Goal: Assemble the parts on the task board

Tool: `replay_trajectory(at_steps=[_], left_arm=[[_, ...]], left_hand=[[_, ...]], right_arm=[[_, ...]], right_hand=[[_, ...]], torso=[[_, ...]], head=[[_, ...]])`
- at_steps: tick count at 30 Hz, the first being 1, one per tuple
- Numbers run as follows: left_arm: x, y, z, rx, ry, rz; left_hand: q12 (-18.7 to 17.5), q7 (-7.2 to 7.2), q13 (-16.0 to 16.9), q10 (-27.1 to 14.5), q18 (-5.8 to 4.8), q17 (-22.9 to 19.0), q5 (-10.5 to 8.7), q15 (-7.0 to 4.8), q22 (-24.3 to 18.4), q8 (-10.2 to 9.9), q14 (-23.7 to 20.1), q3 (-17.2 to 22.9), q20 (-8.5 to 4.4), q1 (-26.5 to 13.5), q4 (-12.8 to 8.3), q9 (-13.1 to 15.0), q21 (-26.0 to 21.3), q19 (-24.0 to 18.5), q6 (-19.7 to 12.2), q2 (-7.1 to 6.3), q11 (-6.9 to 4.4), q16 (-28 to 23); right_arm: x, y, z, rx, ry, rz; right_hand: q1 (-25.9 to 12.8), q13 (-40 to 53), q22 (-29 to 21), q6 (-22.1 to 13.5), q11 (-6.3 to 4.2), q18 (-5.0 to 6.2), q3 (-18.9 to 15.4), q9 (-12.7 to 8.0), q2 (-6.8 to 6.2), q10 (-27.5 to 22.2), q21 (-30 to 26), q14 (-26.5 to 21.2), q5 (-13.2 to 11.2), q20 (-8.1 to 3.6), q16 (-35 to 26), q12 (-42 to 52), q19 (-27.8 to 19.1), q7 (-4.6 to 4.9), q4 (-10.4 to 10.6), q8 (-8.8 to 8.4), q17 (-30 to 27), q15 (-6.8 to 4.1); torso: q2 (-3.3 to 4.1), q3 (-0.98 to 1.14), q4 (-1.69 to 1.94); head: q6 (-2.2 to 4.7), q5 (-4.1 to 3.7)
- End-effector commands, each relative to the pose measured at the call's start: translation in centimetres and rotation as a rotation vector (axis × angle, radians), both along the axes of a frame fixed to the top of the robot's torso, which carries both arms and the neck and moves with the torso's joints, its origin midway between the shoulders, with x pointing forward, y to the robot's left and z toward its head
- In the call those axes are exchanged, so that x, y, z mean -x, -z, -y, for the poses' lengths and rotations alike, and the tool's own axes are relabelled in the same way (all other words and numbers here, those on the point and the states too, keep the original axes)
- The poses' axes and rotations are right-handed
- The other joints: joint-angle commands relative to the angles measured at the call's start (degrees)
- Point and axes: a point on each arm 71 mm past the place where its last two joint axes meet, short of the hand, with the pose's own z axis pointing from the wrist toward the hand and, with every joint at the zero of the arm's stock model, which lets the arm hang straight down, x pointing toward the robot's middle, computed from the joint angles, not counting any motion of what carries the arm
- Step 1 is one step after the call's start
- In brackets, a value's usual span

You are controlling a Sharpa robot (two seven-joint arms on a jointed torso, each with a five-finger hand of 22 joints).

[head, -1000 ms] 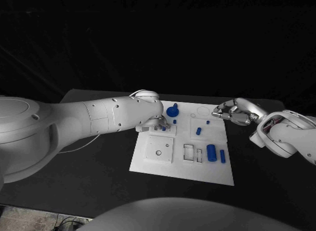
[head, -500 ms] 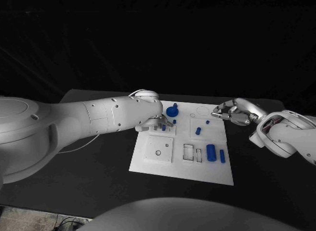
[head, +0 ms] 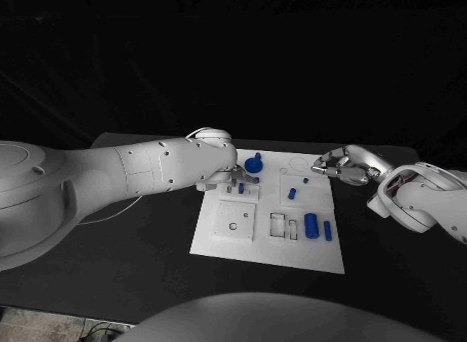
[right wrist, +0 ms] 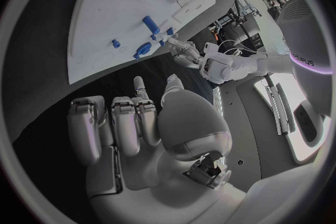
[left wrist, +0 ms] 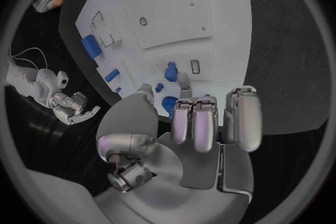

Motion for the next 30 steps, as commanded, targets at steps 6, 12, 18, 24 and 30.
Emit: replay_trajectory(at_steps=[6,12,18,24,30], left_arm=[[-0.3,-3.5,-1.3,-0.139,-0.048,-0.005],[-1.2,-6.4,-2.1,-0.16,-0.023,-0.068],[-2.4,-7.6,-2.4,-0.189,-0.003,-0.188],[-3.5,-8.0,-2.0,-0.232,0.014,-0.258],[-4.5,-8.2,-1.7,-0.249,0.0,-0.28]], left_hand=[[0.1,0.64,15.0,6.1,0.51,15.1,7.79,0.1,11.1,-5.4,5.8,0.2,-0.09,8.2,-1.2,-3.7,-0.2,1.4,-0.1,2.33,0.5,0.1],[0.1,2.52,15.0,6.1,0.5,15.1,11.87,1.51,11.3,-17.2,5.8,1.5,0.98,14.6,-0.8,-17.0,-0.3,1.4,1.4,2.82,2.13,0.1],[0.1,3.06,15.0,6.1,-0.04,15.1,14.25,1.99,12.6,-23.3,5.8,1.3,1.75,16.0,-0.5,-27.0,1.9,2.7,5.7,2.23,2.67,0.1],[0.1,3.14,15.0,6.1,-0.22,15.1,15.61,2.04,13.1,-25.5,5.8,1.1,1.79,17.0,-0.9,-31.0,2.6,3.2,7.4,1.47,2.74,0.1],[0.1,3.26,15.0,6.1,-0.25,15.1,15.56,2.15,13.2,-26.7,5.8,1.1,1.89,18.0,-1.3,-33.7,2.7,3.2,8.3,0.92,2.85,0.1]], right_arm=[[0.1,0.1,0.0,0.007,-0.007,-0.011],[0.1,0.0,-0.1,0.007,-0.008,-0.013],[0.1,-0.1,-0.3,0.005,-0.012,-0.014],[0.1,-0.1,-0.7,0.003,-0.022,-0.015],[0.0,-0.1,-1.2,0.0,-0.031,-0.015]], right_hand=[[0.0,15.0,14.1,0.1,0.11,-0.04,-0.1,-0.1,0.68,6.3,-0.2,6.1,0.2,0.42,0.2,-0.2,3.9,0.2,0.3,0.06,15.1,0.39],[0.0,15.0,14.1,0.1,0.1,-0.09,-0.2,-0.1,0.68,6.3,0.0,6.1,0.1,0.42,0.2,-0.2,4.0,0.2,0.3,0.06,15.1,0.39],[0.0,15.0,14.2,0.1,0.1,-0.12,-0.2,-0.1,0.67,6.3,0.0,6.1,0.1,0.42,0.2,-0.2,4.1,0.2,0.3,0.06,15.1,0.39],[0.0,15.0,14.2,0.1,0.1,-0.12,-0.2,-0.1,0.67,6.3,0.0,6.1,0.1,0.42,0.2,-0.2,4.1,0.2,0.3,0.06,15.1,0.39],[-0.1,15.0,14.2,0.2,0.09,-0.13,-0.2,-0.1,0.68,6.3,0.1,6.1,0.1,0.42,0.2,-0.2,4.1,0.2,0.3,0.06,15.1,0.38]], torso=[[0.21,-0.14,-0.23],[0.29,-0.17,-0.38],[0.73,-0.35,-0.77],[1.49,-0.59,-1.38],[2.37,-0.63,-1.83]], head=[[-0.01,-0.45],[-0.01,-0.91],[-0.01,-0.78],[-0.01,-0.33],[-0.01,0.04]])
